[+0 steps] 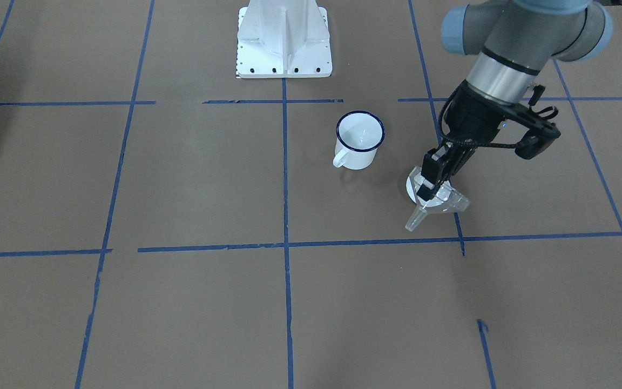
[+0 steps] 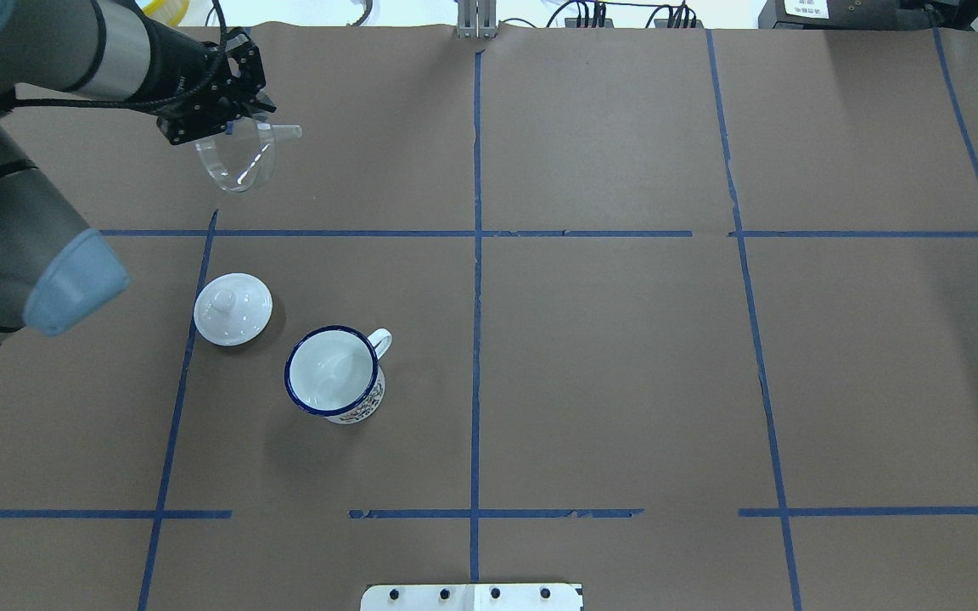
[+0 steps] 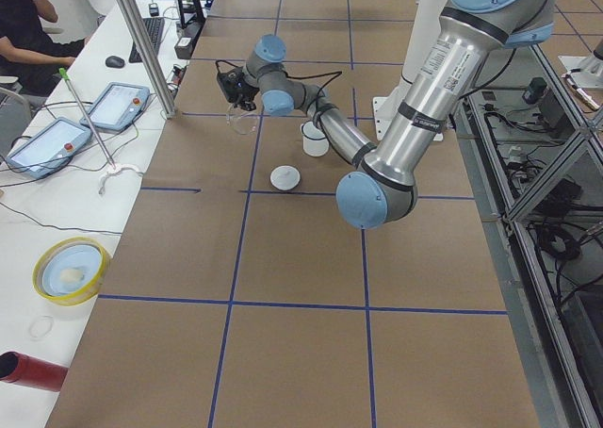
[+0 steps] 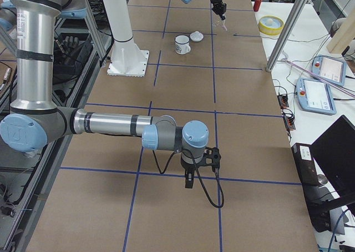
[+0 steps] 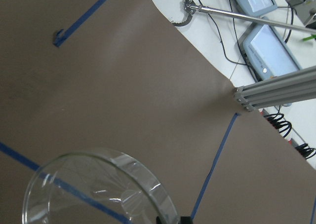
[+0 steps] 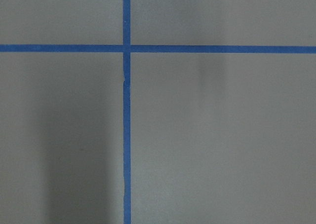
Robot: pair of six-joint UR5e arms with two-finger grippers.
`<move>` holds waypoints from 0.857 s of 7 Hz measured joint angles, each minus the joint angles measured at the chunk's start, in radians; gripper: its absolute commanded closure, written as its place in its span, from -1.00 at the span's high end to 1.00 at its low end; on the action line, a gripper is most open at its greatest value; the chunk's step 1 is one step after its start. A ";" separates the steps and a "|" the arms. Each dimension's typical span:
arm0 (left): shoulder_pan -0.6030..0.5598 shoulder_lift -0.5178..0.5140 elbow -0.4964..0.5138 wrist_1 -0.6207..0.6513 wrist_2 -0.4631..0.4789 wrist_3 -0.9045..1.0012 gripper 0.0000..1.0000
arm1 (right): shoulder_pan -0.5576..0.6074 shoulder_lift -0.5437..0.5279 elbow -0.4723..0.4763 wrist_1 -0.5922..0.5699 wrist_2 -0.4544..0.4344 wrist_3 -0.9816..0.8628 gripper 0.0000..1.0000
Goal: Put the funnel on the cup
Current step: 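Lift the glass funnel and carry it over the open mug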
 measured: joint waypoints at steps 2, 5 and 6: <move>0.023 -0.024 -0.142 0.292 -0.045 0.085 -1.00 | 0.000 0.000 0.000 0.000 0.000 0.000 1.00; 0.252 -0.157 -0.180 0.651 0.051 0.188 -1.00 | 0.000 0.000 0.000 0.000 0.000 0.000 1.00; 0.319 -0.195 -0.167 0.725 0.115 0.224 -1.00 | 0.000 0.000 0.000 0.000 0.000 0.000 1.00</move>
